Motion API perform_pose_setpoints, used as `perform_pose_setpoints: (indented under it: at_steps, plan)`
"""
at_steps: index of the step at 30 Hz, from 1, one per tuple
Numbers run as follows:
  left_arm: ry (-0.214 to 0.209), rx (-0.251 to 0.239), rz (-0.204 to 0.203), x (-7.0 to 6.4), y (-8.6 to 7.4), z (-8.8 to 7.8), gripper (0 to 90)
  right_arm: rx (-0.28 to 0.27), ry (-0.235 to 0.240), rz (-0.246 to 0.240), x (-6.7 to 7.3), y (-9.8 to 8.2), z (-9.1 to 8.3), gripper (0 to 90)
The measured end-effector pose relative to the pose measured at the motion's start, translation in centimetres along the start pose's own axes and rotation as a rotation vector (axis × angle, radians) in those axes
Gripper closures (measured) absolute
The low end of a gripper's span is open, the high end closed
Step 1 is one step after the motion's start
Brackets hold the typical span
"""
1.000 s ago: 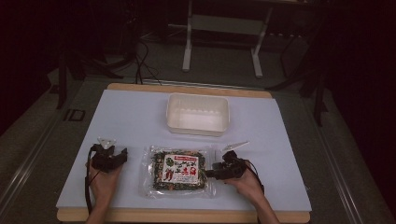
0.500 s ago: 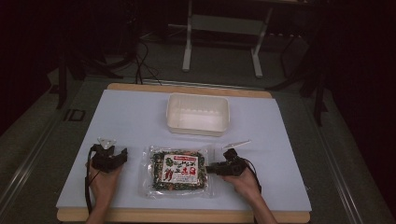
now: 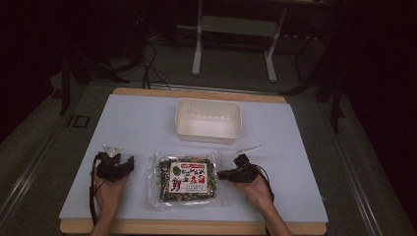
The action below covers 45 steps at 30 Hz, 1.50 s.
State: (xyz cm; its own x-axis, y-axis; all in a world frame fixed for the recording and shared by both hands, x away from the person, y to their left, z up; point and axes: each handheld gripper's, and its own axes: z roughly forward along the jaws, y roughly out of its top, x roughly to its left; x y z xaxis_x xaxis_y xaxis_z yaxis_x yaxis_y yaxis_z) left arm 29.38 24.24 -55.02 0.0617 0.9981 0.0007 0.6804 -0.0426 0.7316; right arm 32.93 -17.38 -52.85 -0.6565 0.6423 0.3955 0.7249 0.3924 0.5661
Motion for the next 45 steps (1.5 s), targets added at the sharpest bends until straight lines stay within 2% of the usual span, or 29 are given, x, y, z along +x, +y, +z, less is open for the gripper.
perform_pose_setpoints:
  at_steps: [10,14,28,36,45]
  plan:
    - [-0.002,0.003,0.003,0.0,0.0,-0.1,45.5,-0.037,-0.010,-0.040,0.4,2.3,-1.6,89.1]
    - [-0.003,0.003,0.004,0.0,0.0,-0.1,45.5,-0.038,-0.019,-0.069,0.6,3.1,-2.4,89.3]
    - [0.000,0.002,0.006,0.0,0.0,-0.1,45.5,-0.049,-0.035,-0.116,1.1,5.2,-4.5,89.6]
    - [-0.002,-0.009,0.009,-0.1,-0.1,-0.1,45.6,-0.041,-0.054,-0.152,1.5,6.1,-5.2,89.6]
    - [-0.016,-0.043,0.010,-0.1,0.0,-0.4,45.2,-0.041,-0.076,-0.187,2.0,7.1,-6.4,89.6]
